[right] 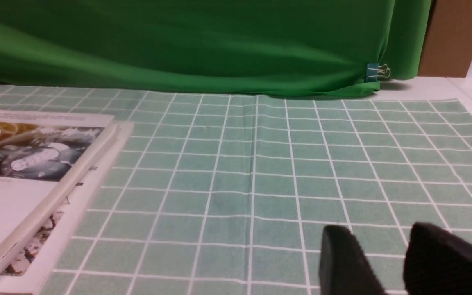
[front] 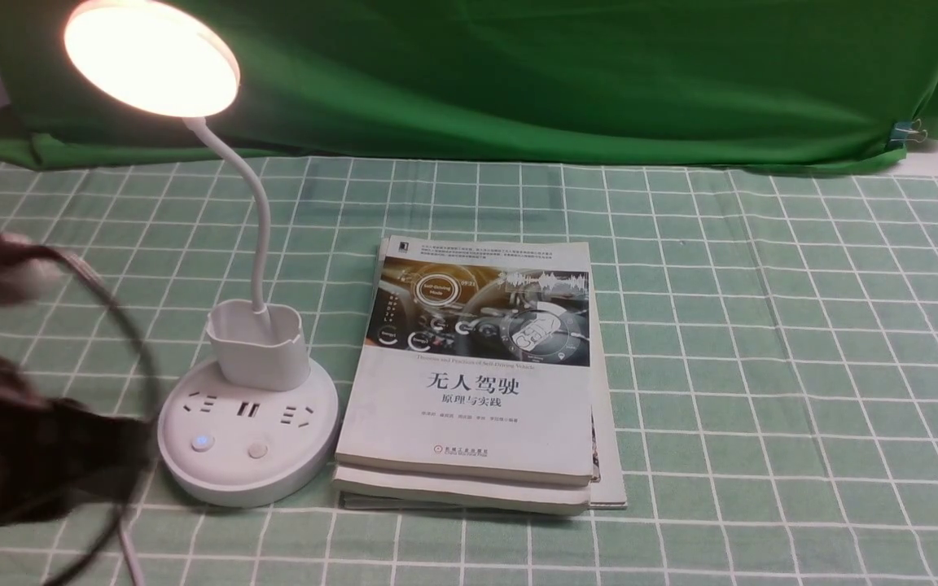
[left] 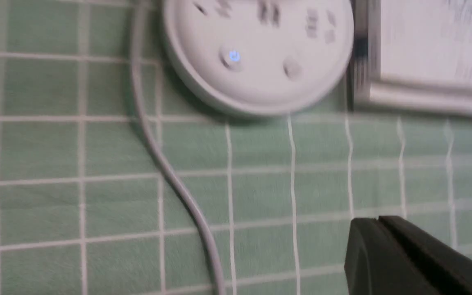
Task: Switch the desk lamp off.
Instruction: Use the left arm to press the button switch on the lamp holder
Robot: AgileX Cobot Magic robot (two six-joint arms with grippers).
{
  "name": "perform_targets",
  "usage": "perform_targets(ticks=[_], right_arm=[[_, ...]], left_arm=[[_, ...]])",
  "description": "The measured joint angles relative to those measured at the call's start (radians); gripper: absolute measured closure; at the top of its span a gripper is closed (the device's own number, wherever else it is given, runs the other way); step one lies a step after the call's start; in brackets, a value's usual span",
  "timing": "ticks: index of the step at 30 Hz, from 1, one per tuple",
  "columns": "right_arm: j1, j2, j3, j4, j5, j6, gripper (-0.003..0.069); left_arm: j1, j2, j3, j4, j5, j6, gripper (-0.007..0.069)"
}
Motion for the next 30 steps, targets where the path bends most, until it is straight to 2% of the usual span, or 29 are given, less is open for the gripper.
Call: perform_targets(ticks=[4,9,16,23,30], right_arm=[[0.0,0.0,0.0,0.0,0.0,0.0,0.0417],[0.0,0.0,0.0,0.0,0.0,0.0,0.0417],[0.0,0.0,0.0,0.0,0.0,0.0,0.0417],[0.0,0.0,0.0,0.0,0.0,0.0,0.0417],[0.0,0.0,0.0,0.0,0.0,0.0,0.0417]], left_arm=[[-0.134,0.169,-0.07,0.081,0.04,-0.066,0.0624],[-0.16,0.314,-0.139,0.107,0.049,-0.072,0.0624],[-0.16,0.499,-0.255,0.267,0.05,-0.101,0.0624],[-0.16,0.589,-0.314,0.18,0.029,-0.033,0.0624],[-0.16,0.645,-0.323,0.168,-0.013,-0.013,0.0624]])
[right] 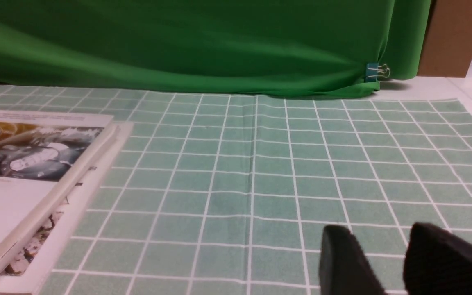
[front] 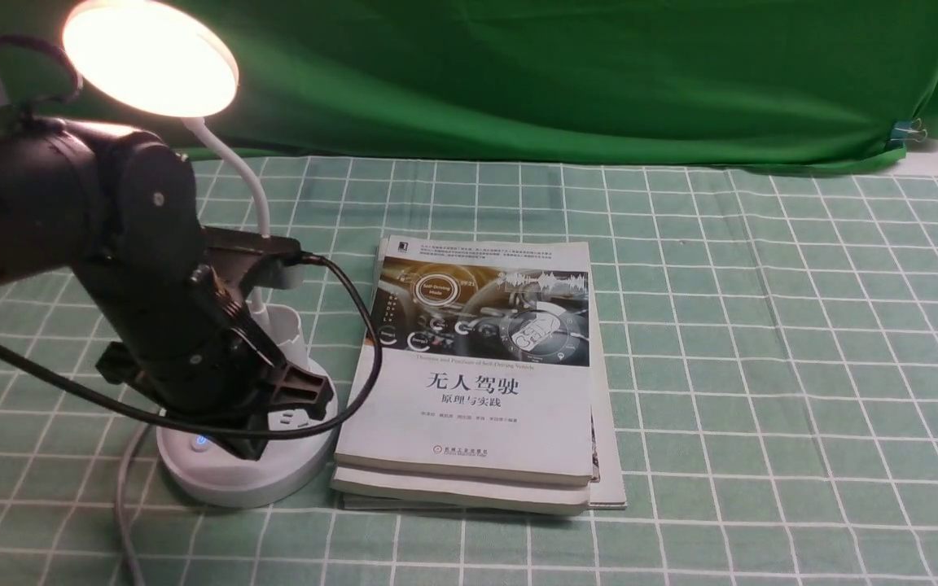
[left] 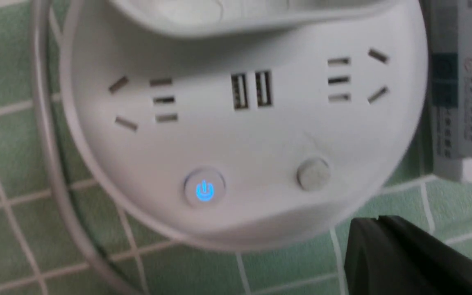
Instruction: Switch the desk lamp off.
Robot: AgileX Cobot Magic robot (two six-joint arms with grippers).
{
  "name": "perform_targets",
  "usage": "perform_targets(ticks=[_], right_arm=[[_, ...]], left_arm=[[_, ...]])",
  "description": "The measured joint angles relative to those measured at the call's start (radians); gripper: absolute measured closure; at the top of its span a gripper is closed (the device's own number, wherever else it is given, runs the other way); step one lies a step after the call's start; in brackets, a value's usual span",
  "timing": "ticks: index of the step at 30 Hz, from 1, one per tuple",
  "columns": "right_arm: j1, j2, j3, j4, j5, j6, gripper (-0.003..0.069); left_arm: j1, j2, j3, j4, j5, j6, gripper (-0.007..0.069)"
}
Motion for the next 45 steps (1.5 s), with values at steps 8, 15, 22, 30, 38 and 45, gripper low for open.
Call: perform_targets(ticks=[8,15,22,30,38,45], right_arm=[[0.0,0.0,0.0,0.0,0.0,0.0,0.0417],[0.0,0.0,0.0,0.0,0.0,0.0,0.0417],[0.0,0.0,0.0,0.0,0.0,0.0,0.0417],[0.0,0.0,0.0,0.0,0.0,0.0,0.0417],[0.0,0.0,0.0,0.0,0.0,0.0,0.0417],[0.0,0.0,0.0,0.0,0.0,0.0,0.0417]], left_arm=[[0.0,0.053,0.0,0.025,-0.057,-0.003,0.0624],[0.0,0.096,-0.009,0.03,-0.073,-0.004,0.0624],[0.0,0.102,-0.018,0.03,-0.063,-0.004,0.0624],[0.0,-0.063,-0.005,-0.009,-0.037,-0.007,0.0624],[-0.001,-0.401,0.129,-0.042,-0.063,-0.01,0.0624],[-0.001,-0.863,0.411,-0.045,-0.347,-0.01,0.0624]])
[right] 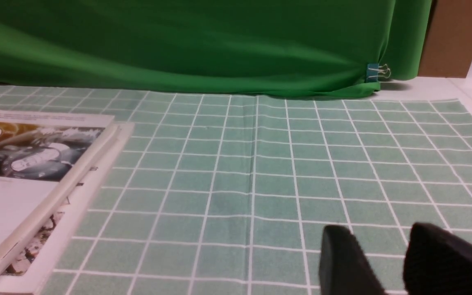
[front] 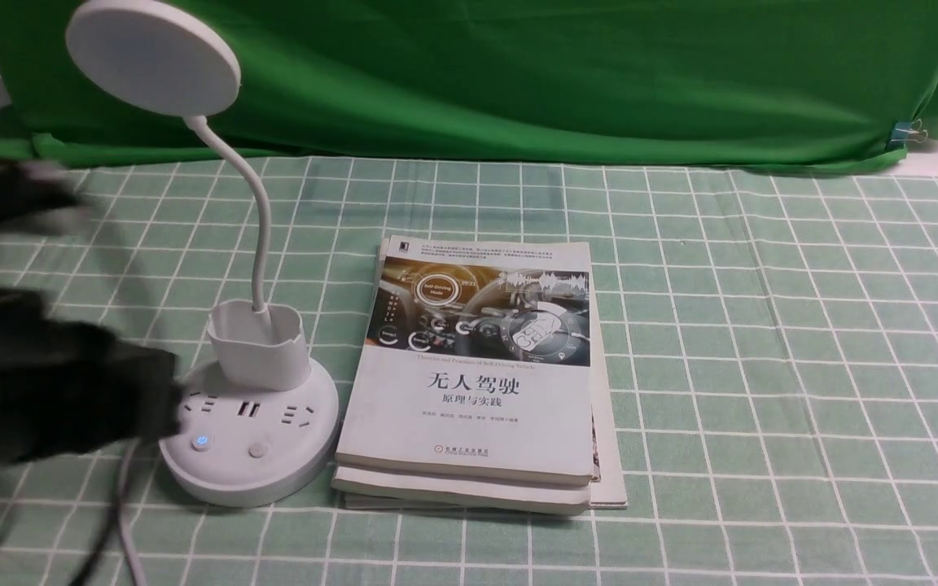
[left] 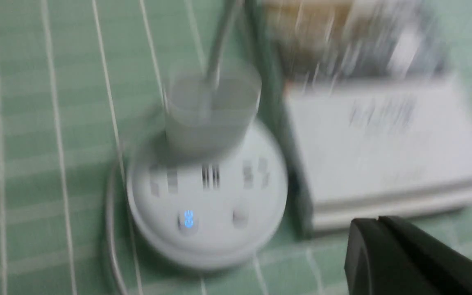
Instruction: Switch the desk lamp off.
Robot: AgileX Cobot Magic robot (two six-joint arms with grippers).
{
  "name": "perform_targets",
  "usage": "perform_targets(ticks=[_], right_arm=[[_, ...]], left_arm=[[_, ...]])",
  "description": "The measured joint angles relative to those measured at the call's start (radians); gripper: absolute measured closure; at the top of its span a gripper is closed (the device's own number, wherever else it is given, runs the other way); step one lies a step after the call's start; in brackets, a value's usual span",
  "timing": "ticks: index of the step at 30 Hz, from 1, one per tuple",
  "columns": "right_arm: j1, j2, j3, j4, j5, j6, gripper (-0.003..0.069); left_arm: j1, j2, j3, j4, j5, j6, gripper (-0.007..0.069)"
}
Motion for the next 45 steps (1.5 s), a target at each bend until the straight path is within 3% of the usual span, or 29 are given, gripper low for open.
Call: perform_targets(ticks=[4,12,35,38,45], right_arm=[[0.0,0.0,0.0,0.0,0.0,0.0,0.0417],[0.0,0.0,0.0,0.0,0.0,0.0,0.0417],[0.0,0.0,0.0,0.0,0.0,0.0,0.0417],[0.0,0.0,0.0,0.0,0.0,0.0,0.0417],[0.0,0.0,0.0,0.0,0.0,0.0,0.0417]], left_arm=[[0.0,-0.253,0.162,-0.001,-0.127,-0.004,0.0624],[0.0,-0.532,0.326,-0.002,-0.149,-0.033,0.0624],[0.006,-0.562,0.346,0.031,-0.176,-0.032,0.0624],[0.065,-0.617,0.379,0.046,-0.204,-0.03,0.0624],[0.32,-0.786,0.546,0.02,-0.233,0.004,0.0624]])
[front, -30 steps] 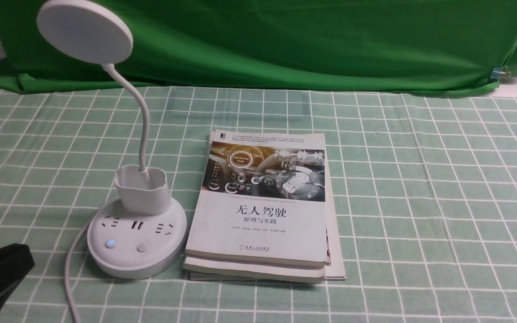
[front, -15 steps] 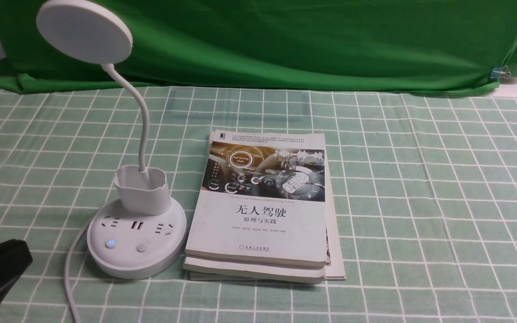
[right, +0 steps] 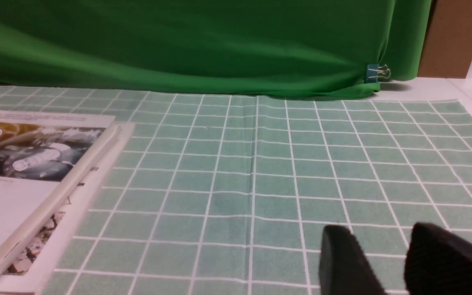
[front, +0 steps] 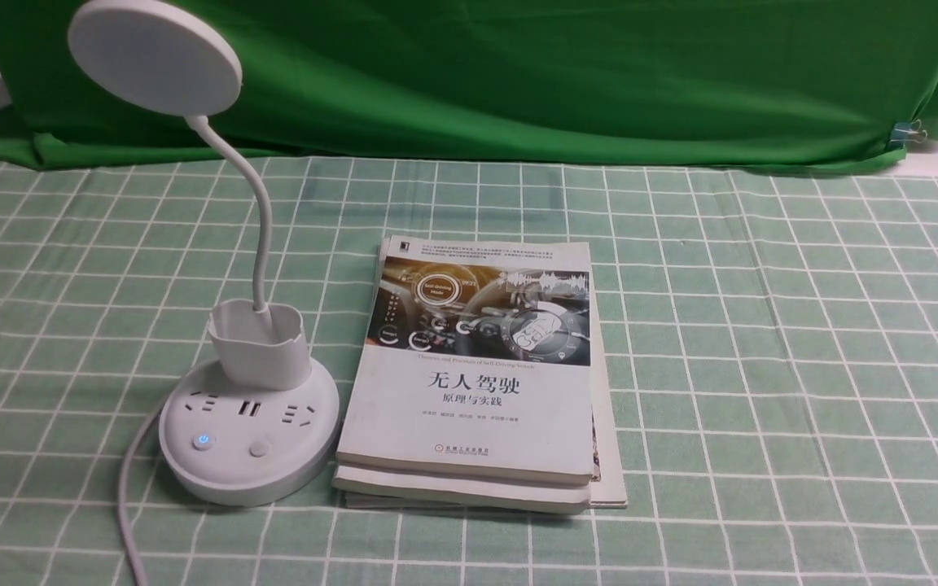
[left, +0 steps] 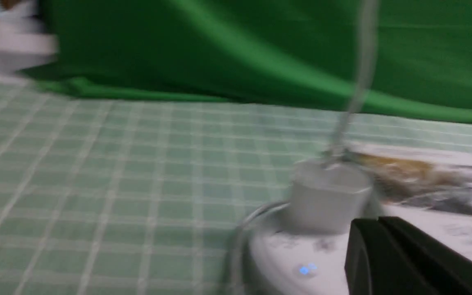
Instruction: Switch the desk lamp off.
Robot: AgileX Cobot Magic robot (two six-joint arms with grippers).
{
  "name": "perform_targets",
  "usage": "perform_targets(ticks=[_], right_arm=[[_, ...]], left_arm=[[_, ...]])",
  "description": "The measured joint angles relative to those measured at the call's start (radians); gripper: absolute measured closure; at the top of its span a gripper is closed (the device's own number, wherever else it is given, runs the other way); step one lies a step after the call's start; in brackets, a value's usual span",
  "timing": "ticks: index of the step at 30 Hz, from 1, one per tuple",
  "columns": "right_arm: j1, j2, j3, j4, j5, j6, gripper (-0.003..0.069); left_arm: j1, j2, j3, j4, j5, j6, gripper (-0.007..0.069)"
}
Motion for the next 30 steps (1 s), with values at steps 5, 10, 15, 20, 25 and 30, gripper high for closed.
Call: perform_targets(ticks=[5,10,15,20,25,30], right_arm=[[0.0,0.0,0.0,0.0,0.0,0.0,0.0417],[0.0,0.0,0.0,0.001,0.0,0.0,0.0417],[0.0,0.0,0.0,0.001,0.0,0.0,0.0417],[0.0,0.0,0.0,0.001,0.0,0.0,0.0417],[0.0,0.0,0.0,0.001,0.0,0.0,0.0417],[0.0,0.0,0.0,0.001,0.0,0.0,0.0417]], left_arm=[[0.067,-0.019,0.119,-0.038,0.0,0.0,0.0624],[0.07,-0.022,0.151,-0.07,-0.023,-0.001,0.0624],[0.069,-0.022,0.151,-0.076,-0.047,-0.004,0.0624],[0.042,-0.022,0.151,-0.076,-0.049,-0.004,0.0624],[0.009,-0.022,0.151,-0.076,-0.049,-0.004,0.0624],[0.009,-0.022,0.151,-0.076,-0.049,-0.004,0.0624]])
